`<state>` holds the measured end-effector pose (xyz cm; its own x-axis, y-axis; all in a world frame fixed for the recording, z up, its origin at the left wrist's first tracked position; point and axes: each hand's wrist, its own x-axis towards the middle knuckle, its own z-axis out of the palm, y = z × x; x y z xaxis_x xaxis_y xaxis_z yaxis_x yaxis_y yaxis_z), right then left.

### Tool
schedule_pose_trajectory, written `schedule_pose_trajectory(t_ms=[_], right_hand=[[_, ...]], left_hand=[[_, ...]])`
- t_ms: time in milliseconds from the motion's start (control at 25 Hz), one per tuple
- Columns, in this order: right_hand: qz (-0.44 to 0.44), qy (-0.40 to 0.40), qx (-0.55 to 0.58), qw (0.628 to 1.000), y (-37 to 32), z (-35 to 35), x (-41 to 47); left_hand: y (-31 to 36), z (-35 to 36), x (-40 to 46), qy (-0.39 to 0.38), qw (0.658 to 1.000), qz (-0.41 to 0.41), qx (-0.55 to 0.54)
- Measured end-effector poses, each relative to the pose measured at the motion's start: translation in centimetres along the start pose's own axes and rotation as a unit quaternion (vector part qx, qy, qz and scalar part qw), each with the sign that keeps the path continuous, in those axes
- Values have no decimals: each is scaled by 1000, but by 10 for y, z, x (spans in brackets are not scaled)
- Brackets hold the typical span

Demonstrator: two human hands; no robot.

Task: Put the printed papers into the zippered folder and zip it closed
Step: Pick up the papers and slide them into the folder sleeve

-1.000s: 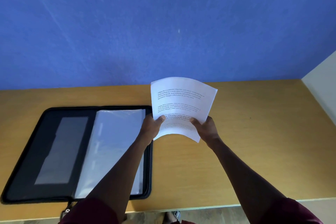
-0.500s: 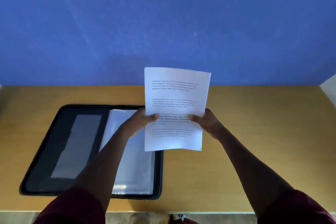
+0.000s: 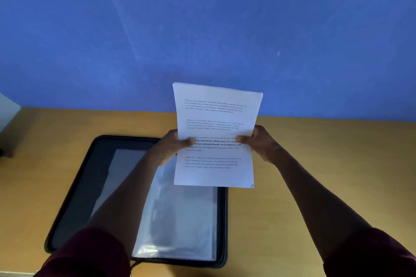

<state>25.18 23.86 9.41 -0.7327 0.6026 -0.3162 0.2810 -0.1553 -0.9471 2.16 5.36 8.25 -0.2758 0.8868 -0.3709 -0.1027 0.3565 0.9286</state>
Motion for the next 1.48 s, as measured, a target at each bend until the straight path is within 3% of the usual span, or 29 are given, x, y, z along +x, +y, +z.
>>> schedule_pose_trajectory(t_ms=[200, 280, 320, 400, 480, 720, 1040, 1200, 1480], right_hand=[[-13, 69, 26, 997, -15, 21, 45], [-16, 111, 52, 992, -20, 23, 64], [-16, 128, 63, 990, -21, 25, 74], [-15, 155, 80, 985, -21, 29, 90], [-12, 169, 92, 981, -21, 36, 102], [-15, 197, 98, 975, -15, 65, 132], [-9, 208, 98, 973, -12, 86, 152], [-16, 209, 104, 972, -8, 94, 157], [-13, 205, 119, 971, 7, 121, 165]], left_hand=[[-1, -40, 19, 58, 998, -4, -3], [-15, -50, 22, 129, 991, -36, -22], [-26, -56, 23, 184, 981, -52, 15], [-52, -65, 22, 250, 943, -48, 214], [-72, -68, 19, 213, 907, -24, 363], [-83, -69, 32, 121, 839, 25, 530], [-69, -71, 40, 131, 843, 65, 518], [-64, -71, 39, 95, 868, 61, 484], [-59, -66, 40, 70, 866, 88, 487]])
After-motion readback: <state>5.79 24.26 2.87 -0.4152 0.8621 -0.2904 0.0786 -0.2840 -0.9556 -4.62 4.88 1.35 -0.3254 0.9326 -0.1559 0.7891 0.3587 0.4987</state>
